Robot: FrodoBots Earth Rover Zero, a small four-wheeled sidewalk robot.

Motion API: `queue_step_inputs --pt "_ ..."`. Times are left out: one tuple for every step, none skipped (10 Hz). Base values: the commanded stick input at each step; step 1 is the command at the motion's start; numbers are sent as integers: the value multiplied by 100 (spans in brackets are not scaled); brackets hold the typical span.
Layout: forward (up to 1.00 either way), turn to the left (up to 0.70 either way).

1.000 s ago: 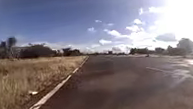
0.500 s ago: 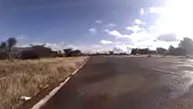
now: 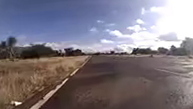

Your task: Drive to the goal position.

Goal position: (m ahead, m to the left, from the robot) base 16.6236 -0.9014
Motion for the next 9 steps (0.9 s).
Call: queue_step_inputs --pt "50 0" --pt "50 0" --pt "50 0" --pt "50 0" --pt "50 0" --pt "50 0" --pt "50 0" --pt "50 0" --pt "50 0"
